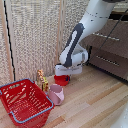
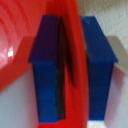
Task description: Transport the gripper mindfully toward the orange-red bowl and clasp it to elevate with ease. Ensure your robot's arm aligns efficiently with the top drawer's opening. Carefully slide the orange-red bowl into the designated spot with precision. After confirmation, withdraw the gripper gently. Close the drawer smoothly by transitioning the gripper to its handle.
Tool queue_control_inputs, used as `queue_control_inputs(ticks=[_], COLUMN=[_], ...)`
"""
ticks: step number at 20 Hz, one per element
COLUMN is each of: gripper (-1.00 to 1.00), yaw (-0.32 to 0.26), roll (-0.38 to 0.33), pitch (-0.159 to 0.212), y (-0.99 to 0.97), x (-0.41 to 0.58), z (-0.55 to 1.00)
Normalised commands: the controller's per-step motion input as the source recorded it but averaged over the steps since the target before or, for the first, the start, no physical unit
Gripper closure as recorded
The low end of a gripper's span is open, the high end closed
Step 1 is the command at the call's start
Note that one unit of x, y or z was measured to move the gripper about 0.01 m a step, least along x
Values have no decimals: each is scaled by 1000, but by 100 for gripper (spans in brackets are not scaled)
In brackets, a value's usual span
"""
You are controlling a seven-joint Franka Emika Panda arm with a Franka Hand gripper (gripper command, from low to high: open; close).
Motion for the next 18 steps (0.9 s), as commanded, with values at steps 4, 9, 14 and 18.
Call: queue_control_inputs(ticks=[4, 9, 14, 18], gripper=[100, 100, 100, 100], yaw=[25, 6, 0, 0], roll=[0, 0, 0, -6], pitch=[0, 14, 47, 41], y=[-70, -22, 0, -12], x=[68, 62, 47, 84], z=[733, 811, 855, 866])
